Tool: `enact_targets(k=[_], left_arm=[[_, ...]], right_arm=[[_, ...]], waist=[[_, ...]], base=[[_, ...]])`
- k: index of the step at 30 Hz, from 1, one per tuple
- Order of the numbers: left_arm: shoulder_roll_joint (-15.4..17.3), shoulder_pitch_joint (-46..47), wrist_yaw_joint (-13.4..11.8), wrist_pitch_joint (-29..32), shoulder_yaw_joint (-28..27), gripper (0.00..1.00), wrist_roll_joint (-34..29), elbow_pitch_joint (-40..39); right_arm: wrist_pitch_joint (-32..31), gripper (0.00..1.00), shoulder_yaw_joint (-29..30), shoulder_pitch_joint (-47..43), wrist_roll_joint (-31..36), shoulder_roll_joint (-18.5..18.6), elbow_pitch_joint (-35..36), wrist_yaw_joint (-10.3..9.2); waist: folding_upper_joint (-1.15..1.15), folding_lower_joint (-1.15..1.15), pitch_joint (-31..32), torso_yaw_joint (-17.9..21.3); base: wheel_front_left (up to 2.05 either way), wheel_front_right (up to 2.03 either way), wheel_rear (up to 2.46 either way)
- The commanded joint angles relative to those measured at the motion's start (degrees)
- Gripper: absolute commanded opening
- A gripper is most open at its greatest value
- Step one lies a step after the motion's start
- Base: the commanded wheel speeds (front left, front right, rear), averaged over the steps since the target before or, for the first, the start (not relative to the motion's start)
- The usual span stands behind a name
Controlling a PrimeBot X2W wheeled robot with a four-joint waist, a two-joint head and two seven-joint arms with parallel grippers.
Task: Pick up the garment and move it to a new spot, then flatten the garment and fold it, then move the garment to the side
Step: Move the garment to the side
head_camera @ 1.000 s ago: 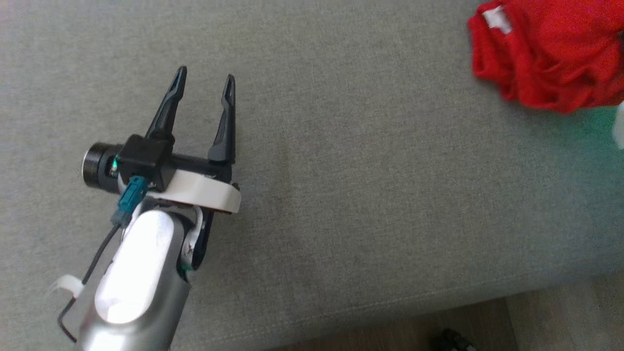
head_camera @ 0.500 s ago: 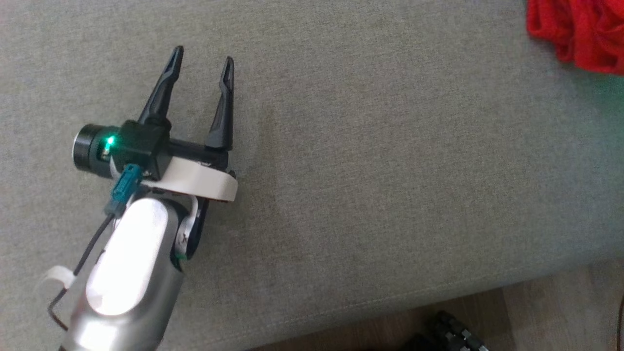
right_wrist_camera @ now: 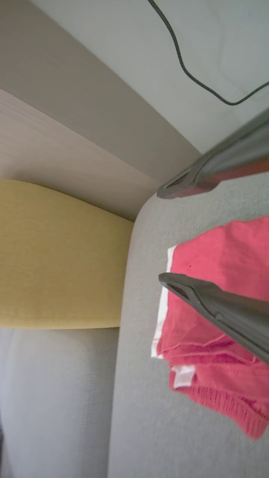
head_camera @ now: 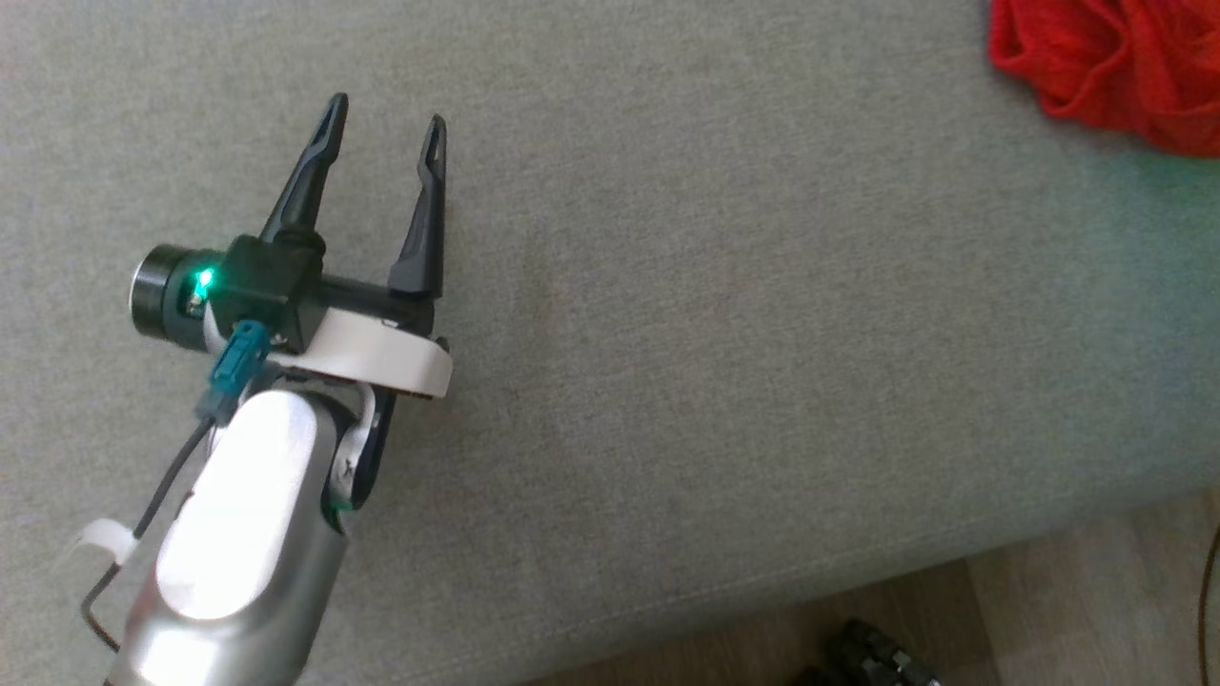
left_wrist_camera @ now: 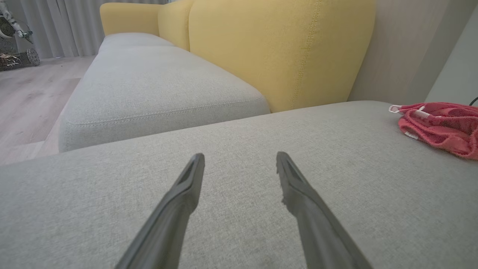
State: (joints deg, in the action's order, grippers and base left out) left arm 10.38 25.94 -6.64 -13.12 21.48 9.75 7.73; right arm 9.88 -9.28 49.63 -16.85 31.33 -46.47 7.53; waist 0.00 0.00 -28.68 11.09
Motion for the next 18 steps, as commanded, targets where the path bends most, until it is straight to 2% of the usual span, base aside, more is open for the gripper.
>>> enact_targets(k=[1, 9, 18], left_arm=[[1.34, -0.52, -0.46, 0.07, -1.71, 1.00, 0.46, -1.41], [1.38, -4.39, -1.50, -0.33, -2.46, 1.00, 2.14, -0.30], [0.69, -8.00, -2.71, -1.01, -3.87, 1.00, 4.45, 0.79]], right_arm=[[1.74, 1.00, 1.36, -3.23, -0.43, -0.78, 2.87, -0.04], [3.79, 1.00, 6.87, -14.57, 0.90, -11.57, 14.73, -0.04], [1.09, 1.00, 8.55, -25.92, 3.64, -21.99, 29.51, -0.04]], waist=[[0.00, 0.00, 1.85, 0.43], [0.00, 0.00, 7.52, -0.40], [0.00, 0.00, 12.25, -5.14]], base=[[0.00, 0.00, 0.00], [0.00, 0.00, 0.00], [0.00, 0.00, 0.00]])
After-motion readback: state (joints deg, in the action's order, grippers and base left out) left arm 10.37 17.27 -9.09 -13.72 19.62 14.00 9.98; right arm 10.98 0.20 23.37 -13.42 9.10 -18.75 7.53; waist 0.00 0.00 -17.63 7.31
